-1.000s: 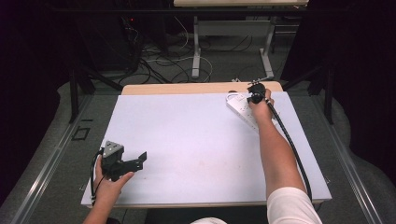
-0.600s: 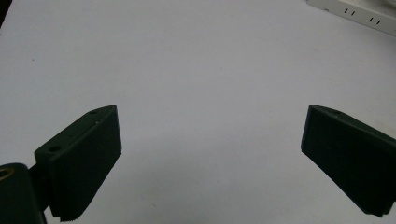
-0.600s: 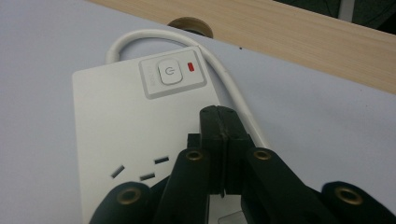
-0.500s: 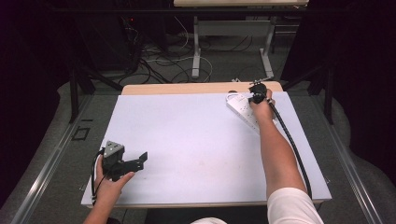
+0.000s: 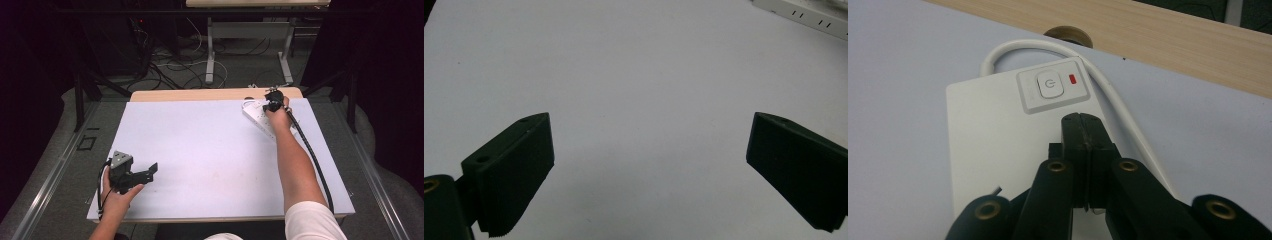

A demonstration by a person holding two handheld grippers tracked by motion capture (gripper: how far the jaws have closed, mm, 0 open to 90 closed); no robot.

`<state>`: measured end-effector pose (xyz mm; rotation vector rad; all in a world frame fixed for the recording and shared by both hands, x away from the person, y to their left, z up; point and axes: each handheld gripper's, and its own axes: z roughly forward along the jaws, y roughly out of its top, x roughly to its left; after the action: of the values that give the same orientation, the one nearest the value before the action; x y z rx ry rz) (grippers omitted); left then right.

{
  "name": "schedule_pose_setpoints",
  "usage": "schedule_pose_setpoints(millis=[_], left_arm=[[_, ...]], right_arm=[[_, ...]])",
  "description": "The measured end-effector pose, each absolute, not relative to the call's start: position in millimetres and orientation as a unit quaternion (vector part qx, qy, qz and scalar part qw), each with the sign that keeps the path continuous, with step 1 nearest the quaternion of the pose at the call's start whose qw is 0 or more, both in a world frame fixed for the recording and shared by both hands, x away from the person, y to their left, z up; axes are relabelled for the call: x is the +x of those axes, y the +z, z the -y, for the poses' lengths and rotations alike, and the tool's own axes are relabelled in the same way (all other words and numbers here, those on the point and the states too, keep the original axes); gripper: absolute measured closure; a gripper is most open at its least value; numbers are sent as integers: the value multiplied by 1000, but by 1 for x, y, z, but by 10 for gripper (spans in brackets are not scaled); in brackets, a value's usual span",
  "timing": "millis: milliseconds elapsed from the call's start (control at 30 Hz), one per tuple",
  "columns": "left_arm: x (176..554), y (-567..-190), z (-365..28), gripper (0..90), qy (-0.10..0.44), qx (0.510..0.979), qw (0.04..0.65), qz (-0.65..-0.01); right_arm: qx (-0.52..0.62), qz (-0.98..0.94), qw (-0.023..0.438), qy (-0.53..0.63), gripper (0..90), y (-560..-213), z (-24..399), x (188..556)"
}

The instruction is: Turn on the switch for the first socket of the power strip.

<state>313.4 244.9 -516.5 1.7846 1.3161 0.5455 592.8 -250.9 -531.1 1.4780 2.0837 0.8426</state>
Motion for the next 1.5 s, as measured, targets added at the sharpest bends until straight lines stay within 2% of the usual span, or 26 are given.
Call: schedule_pose_setpoints(millis=[333,533,767,900,1233,1333,1500], left_arm=[[313,-517,-245,51,219,706,421,-527],[314,-517,-244,51,217,711,417,-523],[314,-517,-243,51,216,712,417,-522],[314,-517,-243,51,216,715,415,-519],[315,-517,-241,52,216,714,417,-520],[315,-517,-240,52,216,712,421,-519],[315,-517,-240,52,217,714,420,-517]], right_arm=[[546,-745,225,310,891,-531,250,592],[555,-740,218,311,771,-530,248,591],[562,-740,232,288,566,-528,252,590],[562,-739,234,288,483,-527,253,589],[569,-737,230,282,390,-523,252,584],[571,-734,239,281,339,-520,252,582],[571,-733,240,281,325,-514,252,579]])
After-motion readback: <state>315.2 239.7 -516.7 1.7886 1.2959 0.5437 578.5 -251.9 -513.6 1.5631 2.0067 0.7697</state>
